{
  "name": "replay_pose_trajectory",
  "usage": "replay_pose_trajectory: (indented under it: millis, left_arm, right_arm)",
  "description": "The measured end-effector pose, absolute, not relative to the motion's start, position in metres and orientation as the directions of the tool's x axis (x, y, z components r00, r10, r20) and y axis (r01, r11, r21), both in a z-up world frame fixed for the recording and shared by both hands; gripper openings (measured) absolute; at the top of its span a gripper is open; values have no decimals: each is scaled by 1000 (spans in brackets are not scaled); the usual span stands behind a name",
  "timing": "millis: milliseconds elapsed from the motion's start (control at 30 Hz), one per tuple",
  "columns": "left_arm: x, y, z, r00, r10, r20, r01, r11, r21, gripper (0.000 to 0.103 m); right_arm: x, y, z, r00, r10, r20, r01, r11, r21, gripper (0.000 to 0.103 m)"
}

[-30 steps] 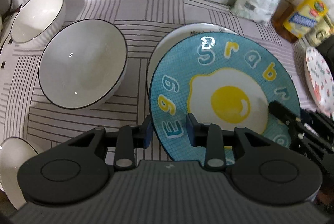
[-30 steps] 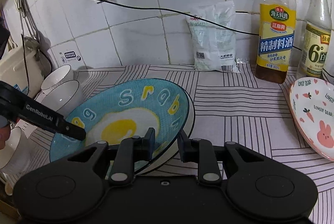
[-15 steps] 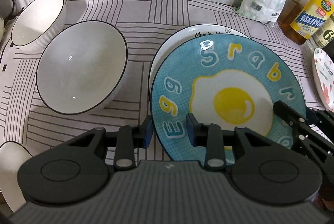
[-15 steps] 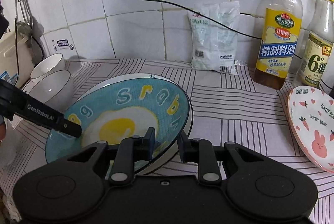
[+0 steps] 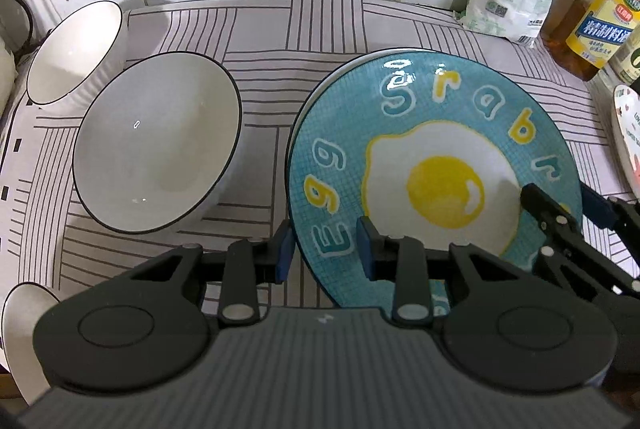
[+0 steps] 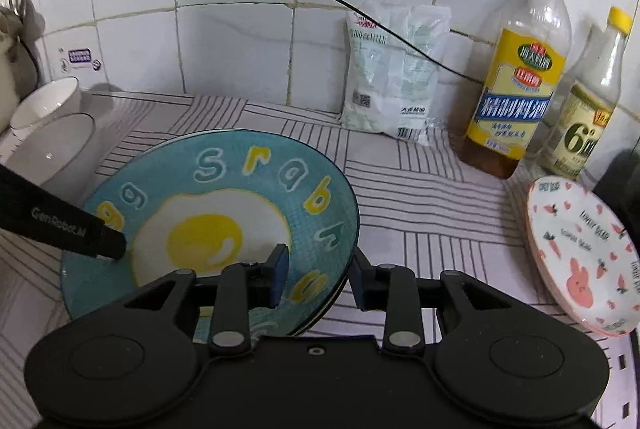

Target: Organize plates and bowls

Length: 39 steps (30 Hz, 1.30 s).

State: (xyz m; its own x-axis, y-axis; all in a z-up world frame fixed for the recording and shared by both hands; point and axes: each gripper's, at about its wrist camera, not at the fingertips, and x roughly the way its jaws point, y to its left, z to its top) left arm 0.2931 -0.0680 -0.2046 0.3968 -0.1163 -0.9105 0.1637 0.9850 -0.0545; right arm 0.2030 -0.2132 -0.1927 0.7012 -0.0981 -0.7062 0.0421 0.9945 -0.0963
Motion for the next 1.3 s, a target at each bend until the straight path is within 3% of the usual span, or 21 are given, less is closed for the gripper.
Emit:
replay_pose_trajectory:
  millis: [233, 600, 1000, 1300]
  left_arm:
    - [289, -71, -206, 395, -98, -913, 188, 982, -24, 31]
    - [251, -73, -168, 403, -173, -899, 257, 964, -70, 31]
    - [213, -109, -120, 405, -302, -863, 431, 896, -111, 52]
    - [206, -135, -111, 436, -412, -800, 511, 845, -157, 63]
  right_arm:
    - [201, -201, -203, 722, -176, -669, 41, 976, -212, 37]
    - [144, -229, -154, 776, -56, -628, 72, 997, 1, 39]
    - [71, -271, -120, 809, -86, -581, 169, 981, 90, 54]
    - [40, -304, -117, 807, -198, -556, 304, 947, 104, 74]
